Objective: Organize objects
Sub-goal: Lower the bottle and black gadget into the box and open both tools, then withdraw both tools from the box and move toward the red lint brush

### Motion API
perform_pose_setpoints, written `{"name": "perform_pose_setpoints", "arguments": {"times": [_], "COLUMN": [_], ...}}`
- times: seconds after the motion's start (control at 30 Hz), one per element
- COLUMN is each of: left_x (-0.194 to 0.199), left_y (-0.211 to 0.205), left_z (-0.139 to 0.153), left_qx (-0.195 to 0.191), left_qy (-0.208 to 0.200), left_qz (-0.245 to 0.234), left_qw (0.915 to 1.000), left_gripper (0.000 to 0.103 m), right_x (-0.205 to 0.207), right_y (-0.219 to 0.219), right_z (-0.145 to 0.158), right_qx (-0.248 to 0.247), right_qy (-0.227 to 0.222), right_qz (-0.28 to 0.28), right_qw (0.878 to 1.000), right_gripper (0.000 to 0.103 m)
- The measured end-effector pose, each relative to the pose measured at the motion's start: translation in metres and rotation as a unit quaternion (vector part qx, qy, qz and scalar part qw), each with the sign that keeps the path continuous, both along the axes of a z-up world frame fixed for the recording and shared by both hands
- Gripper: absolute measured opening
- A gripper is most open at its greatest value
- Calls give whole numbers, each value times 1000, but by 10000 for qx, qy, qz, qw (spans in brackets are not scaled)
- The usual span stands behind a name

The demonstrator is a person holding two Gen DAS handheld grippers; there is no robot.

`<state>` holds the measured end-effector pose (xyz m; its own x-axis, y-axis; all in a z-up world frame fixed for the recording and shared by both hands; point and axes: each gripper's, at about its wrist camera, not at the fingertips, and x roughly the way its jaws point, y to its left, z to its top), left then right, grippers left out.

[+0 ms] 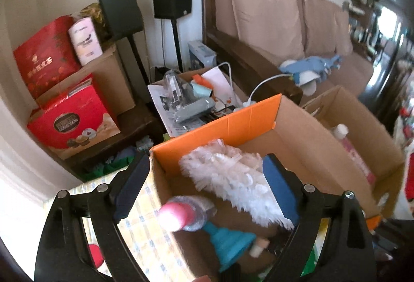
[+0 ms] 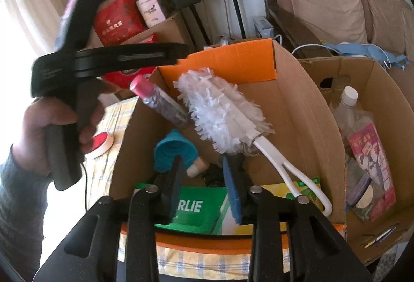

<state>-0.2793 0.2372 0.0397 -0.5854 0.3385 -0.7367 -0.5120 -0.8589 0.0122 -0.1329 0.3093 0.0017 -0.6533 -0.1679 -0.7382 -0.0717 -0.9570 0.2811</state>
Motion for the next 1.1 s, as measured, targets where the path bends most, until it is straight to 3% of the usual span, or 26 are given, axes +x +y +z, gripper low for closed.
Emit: {"name": "perform_pose_setpoints", "arguments": {"times": [0.07,0.47,0.67,1.1], "left_x": [8,58,76,114], "left_y": [-16,-120,-170,-262], "left_z": [7,27,23,11], "left_qx": [158,715,750,637], "left_qy": [-22,25,21,62], "left_qz": [68,672,1041,1702], "left_qw": [9998,9952,9917,9833], "left_gripper": [96,102,102,103], "right_x": [-1,4,-1,-19], "right_y": [-5,-31,-50,-110], "right_z": [3,24,31,40], "right_qx": [39,145,175,316], "right_qy": [20,177,228,230], "right_qz": [35,247,337,731], "right_qw": [10000,9994,9990,9966], "right_gripper": [39,57,84,88]}}
